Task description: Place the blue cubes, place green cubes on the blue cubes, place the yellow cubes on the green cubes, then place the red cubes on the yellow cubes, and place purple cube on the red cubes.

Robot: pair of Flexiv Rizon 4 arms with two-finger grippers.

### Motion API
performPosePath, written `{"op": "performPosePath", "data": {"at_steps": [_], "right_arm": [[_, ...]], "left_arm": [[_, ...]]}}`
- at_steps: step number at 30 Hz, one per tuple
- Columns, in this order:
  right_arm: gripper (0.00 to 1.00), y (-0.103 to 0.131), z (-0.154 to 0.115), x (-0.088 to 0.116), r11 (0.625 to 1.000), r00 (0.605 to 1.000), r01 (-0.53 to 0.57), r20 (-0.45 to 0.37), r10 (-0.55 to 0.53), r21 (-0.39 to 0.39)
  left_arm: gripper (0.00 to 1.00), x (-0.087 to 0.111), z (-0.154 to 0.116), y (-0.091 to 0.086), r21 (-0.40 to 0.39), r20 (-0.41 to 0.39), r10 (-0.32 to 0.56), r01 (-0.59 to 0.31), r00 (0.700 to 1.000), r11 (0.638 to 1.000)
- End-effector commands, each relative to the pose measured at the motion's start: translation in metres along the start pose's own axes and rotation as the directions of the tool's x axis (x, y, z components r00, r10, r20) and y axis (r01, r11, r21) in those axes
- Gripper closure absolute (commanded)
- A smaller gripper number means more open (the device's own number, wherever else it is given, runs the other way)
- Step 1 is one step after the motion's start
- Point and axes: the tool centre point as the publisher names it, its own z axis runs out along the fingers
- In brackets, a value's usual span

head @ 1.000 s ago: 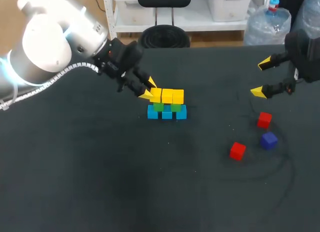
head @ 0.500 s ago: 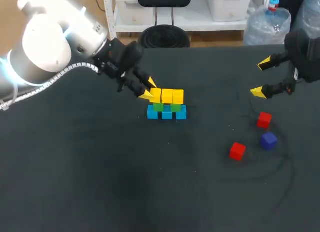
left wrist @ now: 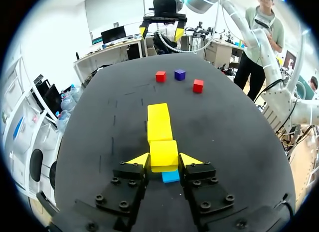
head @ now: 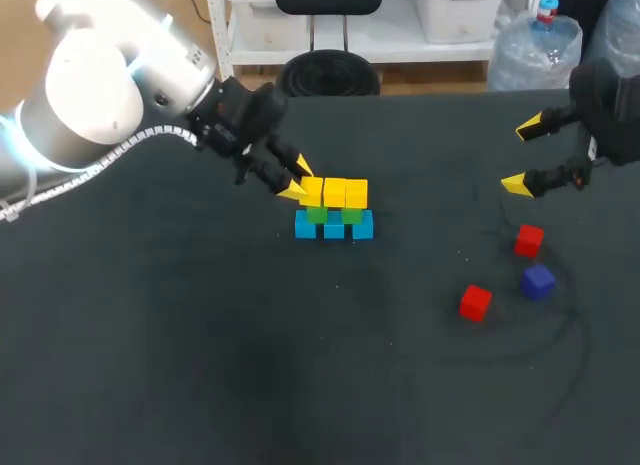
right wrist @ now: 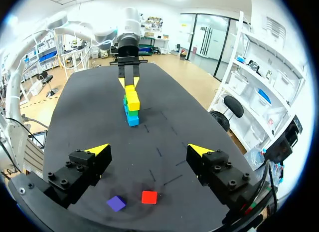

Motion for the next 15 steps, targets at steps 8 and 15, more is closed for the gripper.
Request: {"op": "performPosePath", "data": {"at_steps": [8, 15], "right_arm": [[0.00, -0.0006, 0.0008, 0.0008, 1.000, 1.000, 0.001, 0.005, -0.001, -0.002], [0.00, -0.0006, 0.0008, 0.0008, 1.000, 1.000, 0.001, 0.005, -0.001, -0.002]], "left_arm": [[0.85, 0.0007, 0.0005, 0.0025, 0.008, -0.003, -0.002, 0.002, 1.000, 1.000], [0.65, 0.0007, 0.0000, 0.0023, 0.009, -0.008, -0.004, 0.004, 1.000, 1.000]]}}
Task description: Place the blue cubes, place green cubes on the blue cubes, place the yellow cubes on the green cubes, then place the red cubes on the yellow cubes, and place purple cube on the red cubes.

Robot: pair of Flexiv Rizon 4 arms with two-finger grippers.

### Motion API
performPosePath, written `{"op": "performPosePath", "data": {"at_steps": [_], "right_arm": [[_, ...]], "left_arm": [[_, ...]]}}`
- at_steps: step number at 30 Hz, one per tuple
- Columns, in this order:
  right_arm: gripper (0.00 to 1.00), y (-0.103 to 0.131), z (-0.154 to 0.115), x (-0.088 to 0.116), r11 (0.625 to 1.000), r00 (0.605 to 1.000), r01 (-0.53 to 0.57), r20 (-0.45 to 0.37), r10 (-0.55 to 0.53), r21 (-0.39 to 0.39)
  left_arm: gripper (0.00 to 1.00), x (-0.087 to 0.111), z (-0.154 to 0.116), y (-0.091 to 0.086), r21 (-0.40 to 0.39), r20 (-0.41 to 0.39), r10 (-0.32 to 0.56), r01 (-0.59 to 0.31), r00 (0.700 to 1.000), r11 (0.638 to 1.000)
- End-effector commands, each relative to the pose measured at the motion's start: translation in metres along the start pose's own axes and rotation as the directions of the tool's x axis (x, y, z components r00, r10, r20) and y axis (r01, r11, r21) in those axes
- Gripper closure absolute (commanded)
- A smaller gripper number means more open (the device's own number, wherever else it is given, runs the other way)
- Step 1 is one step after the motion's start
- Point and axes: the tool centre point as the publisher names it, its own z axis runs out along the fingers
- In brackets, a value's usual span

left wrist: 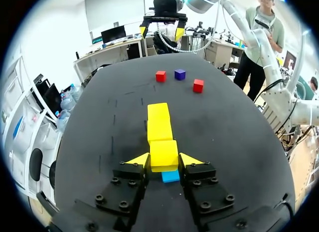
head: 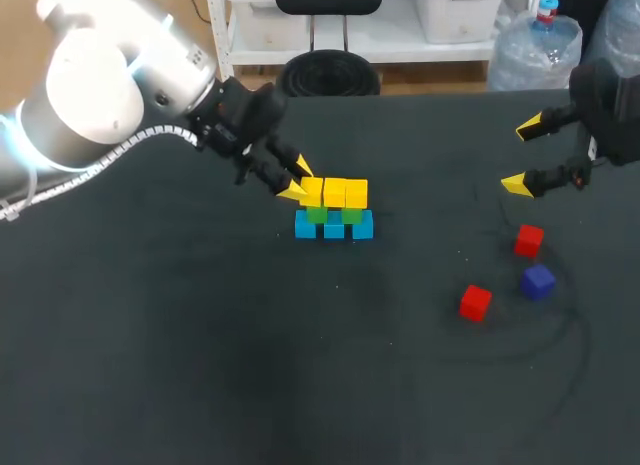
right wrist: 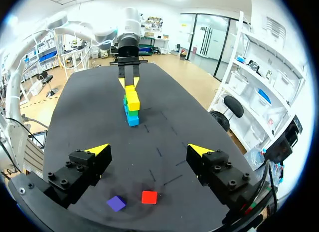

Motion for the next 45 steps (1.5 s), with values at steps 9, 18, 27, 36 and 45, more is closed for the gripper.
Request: {"op": "performPosePath", "data": {"at_steps": [9, 18, 27, 36, 45], "right_arm": [[0.00, -0.001, 0.001, 0.001, 1.000, 1.000, 0.001, 0.005, -0.001, -0.002], [0.00, -0.001, 0.001, 0.001, 1.000, 1.000, 0.001, 0.005, -0.001, -0.002], [0.00, -0.001, 0.001, 0.001, 1.000, 1.000, 0.001, 0.005, -0.001, -0.002], [0.00, -0.001, 0.001, 0.001, 1.000, 1.000, 0.001, 0.005, -0.001, -0.002], [0.00, -0.001, 0.001, 0.001, 1.000, 1.000, 0.001, 0.005, -0.001, -0.002]], "left_arm": [[0.08, -0.001, -0.001, 0.002, 0.010, -0.005, -0.007, 0.007, 1.000, 1.000], [0.00, -0.007, -0.010, -0.001, -0.001, -0.024, 0.001, -0.001, 1.000, 1.000], [0.00, -0.018, -0.028, -0.013, -0.001, -0.062, 0.039, -0.039, 0.997, 0.999], [0.00, -0.015, -0.054, -0.049, -0.041, -0.092, 0.029, -0.033, 0.995, 0.999], [0.00, 0.009, -0.068, -0.092, -0.098, -0.115, -0.085, 0.074, 0.990, 0.992]]}}
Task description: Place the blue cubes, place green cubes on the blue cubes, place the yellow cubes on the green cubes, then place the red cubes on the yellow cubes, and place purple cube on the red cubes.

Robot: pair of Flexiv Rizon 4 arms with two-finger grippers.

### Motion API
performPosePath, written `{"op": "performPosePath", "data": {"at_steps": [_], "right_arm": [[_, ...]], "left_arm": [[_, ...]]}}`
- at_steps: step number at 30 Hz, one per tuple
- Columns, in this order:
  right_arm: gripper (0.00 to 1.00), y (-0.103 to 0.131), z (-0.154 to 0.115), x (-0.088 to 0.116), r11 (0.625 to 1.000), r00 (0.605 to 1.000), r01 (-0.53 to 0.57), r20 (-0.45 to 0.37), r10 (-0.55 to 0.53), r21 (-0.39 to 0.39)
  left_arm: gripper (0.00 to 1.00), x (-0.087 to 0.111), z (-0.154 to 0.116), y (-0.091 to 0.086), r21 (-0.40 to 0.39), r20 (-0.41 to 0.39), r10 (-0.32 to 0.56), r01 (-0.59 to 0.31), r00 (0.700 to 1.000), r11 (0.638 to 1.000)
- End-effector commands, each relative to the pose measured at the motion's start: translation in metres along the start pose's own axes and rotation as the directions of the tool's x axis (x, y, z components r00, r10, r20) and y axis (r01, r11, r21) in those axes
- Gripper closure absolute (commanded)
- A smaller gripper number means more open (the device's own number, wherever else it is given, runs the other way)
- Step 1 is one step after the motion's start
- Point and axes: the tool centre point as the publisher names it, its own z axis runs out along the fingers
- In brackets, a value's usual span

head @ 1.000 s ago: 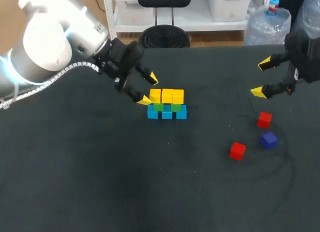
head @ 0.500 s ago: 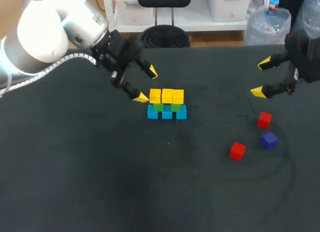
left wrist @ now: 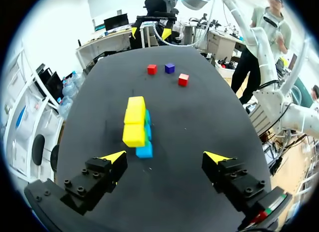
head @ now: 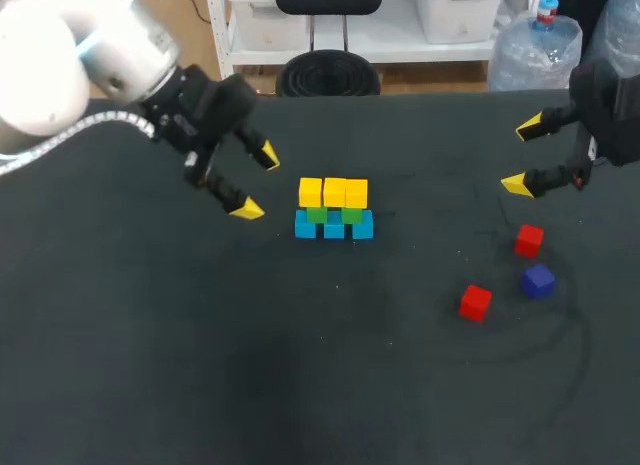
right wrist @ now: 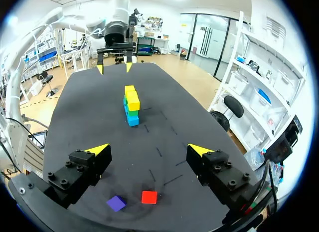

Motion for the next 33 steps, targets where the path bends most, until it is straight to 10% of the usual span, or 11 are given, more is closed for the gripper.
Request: {"op": "performPosePath", "data": {"at_steps": [1, 14, 33], "right_arm": [[0.00, -0.001, 0.001, 0.001, 1.000, 1.000, 0.001, 0.005, -0.001, -0.002], [0.00, -0.001, 0.001, 0.001, 1.000, 1.000, 0.001, 0.005, -0.001, -0.002], [0.00, -0.001, 0.001, 0.001, 1.000, 1.000, 0.001, 0.005, -0.001, -0.002]], "left_arm": [[0.00, 0.011, -0.007, -0.037, -0.086, 0.009, -0.032, 0.033, 0.999, 0.996], [0.00, 0.019, -0.013, -0.069, -0.079, 0.011, 0.006, -0.005, 1.000, 0.997], [0.00, 0.012, -0.012, -0.070, -0.058, 0.028, 0.034, -0.032, 0.999, 0.998]]}}
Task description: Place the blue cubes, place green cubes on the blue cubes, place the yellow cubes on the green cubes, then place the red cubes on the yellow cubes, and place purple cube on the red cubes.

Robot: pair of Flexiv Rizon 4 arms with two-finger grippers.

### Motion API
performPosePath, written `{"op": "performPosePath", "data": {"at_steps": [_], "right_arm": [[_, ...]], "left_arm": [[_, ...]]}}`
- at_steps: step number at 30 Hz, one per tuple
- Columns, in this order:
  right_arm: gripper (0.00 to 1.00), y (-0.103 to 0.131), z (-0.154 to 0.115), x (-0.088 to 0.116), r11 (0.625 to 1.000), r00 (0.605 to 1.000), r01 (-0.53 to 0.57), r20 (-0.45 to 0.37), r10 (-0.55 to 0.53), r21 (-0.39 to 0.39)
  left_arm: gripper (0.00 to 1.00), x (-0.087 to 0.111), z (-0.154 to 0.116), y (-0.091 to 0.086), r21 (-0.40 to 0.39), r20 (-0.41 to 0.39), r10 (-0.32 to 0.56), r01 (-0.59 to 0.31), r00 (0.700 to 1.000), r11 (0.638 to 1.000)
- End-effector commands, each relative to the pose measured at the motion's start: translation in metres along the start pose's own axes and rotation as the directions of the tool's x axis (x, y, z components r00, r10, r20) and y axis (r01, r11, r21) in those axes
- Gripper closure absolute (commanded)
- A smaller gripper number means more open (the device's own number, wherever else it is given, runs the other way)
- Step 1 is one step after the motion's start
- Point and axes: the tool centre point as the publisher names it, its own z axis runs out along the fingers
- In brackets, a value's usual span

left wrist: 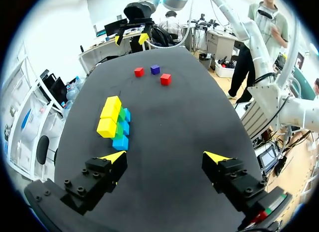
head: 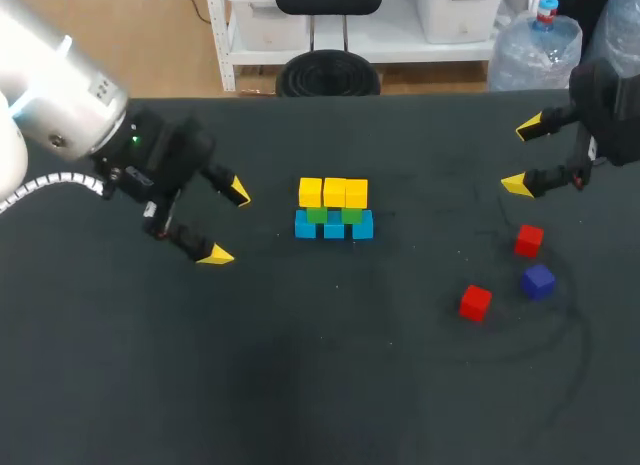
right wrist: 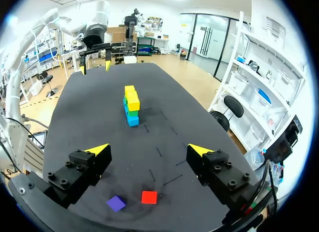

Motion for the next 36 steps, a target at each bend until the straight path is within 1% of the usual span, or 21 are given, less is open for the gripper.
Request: {"op": "performPosePath", "data": {"at_steps": [1, 8, 11, 14, 17, 19, 23, 26, 30, 36], "right_arm": [[0.00, -0.001, 0.001, 0.001, 1.000, 1.000, 0.001, 0.005, -0.001, -0.002], [0.00, -0.001, 0.001, 0.001, 1.000, 1.000, 0.001, 0.005, -0.001, -0.002], [0.00, 0.005, 0.003, 0.008, 1.000, 1.000, -0.011, -0.001, 0.011, -0.010], [0.00, 0.007, 0.005, 0.016, 1.000, 0.999, -0.022, -0.025, 0.022, 0.007], [0.00, 0.004, 0.007, 0.027, 0.999, 0.998, -0.031, -0.056, 0.034, 0.044], [0.00, 0.000, 0.009, 0.035, 0.997, 0.995, -0.032, -0.094, 0.038, 0.068], [0.00, -0.007, 0.012, 0.045, 0.992, 0.986, -0.070, -0.142, 0.084, 0.103], [0.00, -0.007, 0.013, 0.053, 0.988, 0.979, -0.096, -0.169, 0.115, 0.118], [0.00, -0.003, 0.010, 0.062, 0.985, 0.975, -0.114, -0.178, 0.137, 0.131], [0.00, -0.002, 0.006, 0.076, 0.976, 0.966, -0.138, -0.194, 0.170, 0.170]], "left_arm": [[0.00, 0.000, 0.000, 0.000, 0.000, -0.001, 0.001, -0.001, 1.000, 1.000], [0.00, 0.000, 0.000, 0.000, 0.000, -0.001, 0.001, -0.001, 1.000, 1.000], [0.00, 0.000, 0.000, 0.000, 0.000, -0.001, 0.001, -0.001, 1.000, 1.000], [0.00, 0.000, 0.000, 0.000, 0.000, -0.001, 0.001, -0.001, 1.000, 1.000], [0.00, 0.000, 0.000, 0.000, 0.000, -0.001, 0.001, -0.001, 1.000, 1.000], [0.00, 0.000, 0.000, 0.000, 0.000, -0.001, 0.001, -0.001, 1.000, 1.000], [0.00, 0.000, 0.000, 0.000, 0.000, -0.001, 0.001, -0.001, 1.000, 1.000], [0.00, 0.000, 0.000, 0.000, 0.000, -0.001, 0.001, -0.001, 1.000, 1.000], [0.00, 0.000, 0.000, 0.000, 0.000, -0.001, 0.001, -0.001, 1.000, 1.000], [0.00, 0.000, 0.000, 0.000, 0.000, -0.001, 0.001, -0.001, 1.000, 1.000]]}}
